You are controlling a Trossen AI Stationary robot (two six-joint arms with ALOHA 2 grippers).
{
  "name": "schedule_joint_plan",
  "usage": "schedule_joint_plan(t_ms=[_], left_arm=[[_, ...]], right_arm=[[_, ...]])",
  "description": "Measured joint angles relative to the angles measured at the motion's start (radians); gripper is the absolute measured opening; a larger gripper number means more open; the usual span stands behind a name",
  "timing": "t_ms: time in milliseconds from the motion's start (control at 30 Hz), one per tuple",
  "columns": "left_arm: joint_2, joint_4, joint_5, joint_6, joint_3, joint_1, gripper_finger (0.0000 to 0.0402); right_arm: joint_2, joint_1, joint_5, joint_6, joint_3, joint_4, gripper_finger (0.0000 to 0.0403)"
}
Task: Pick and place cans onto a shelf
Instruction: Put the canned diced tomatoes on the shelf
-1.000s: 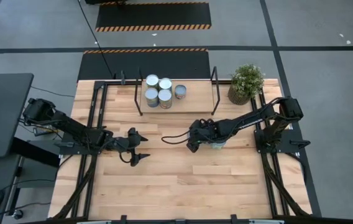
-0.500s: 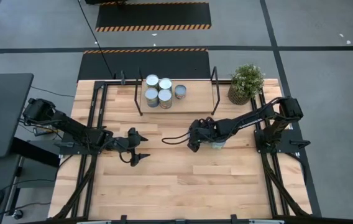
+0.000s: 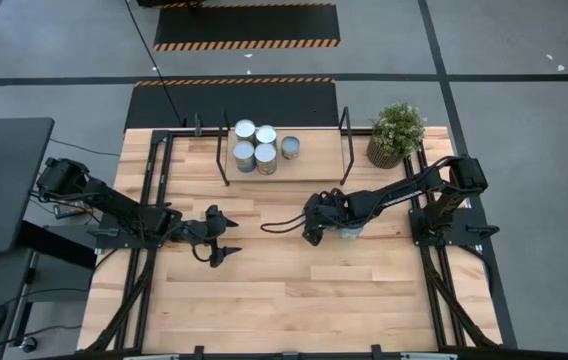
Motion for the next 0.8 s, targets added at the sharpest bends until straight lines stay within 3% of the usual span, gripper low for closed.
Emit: schedule_joint_plan(t_ms=[267, 500, 800], left_arm=[[0.0, 0.0, 0.0, 0.0, 0.0, 0.0, 0.0389], [0.0, 0.0, 0.0, 0.0, 0.0, 0.0, 0.0389], [0.0, 0.0, 0.0, 0.0, 0.0, 0.0, 0.0389]], right_arm=[[0.0, 0.0, -0.003, -0.027, 0.0, 0.003, 0.0292], [0.0, -0.004, -0.014, -0.084, 0.005, 0.024, 0.0306], [-0.003, -0.092, -0.102, -0.451, 0.125, 0.027, 0.0307]])
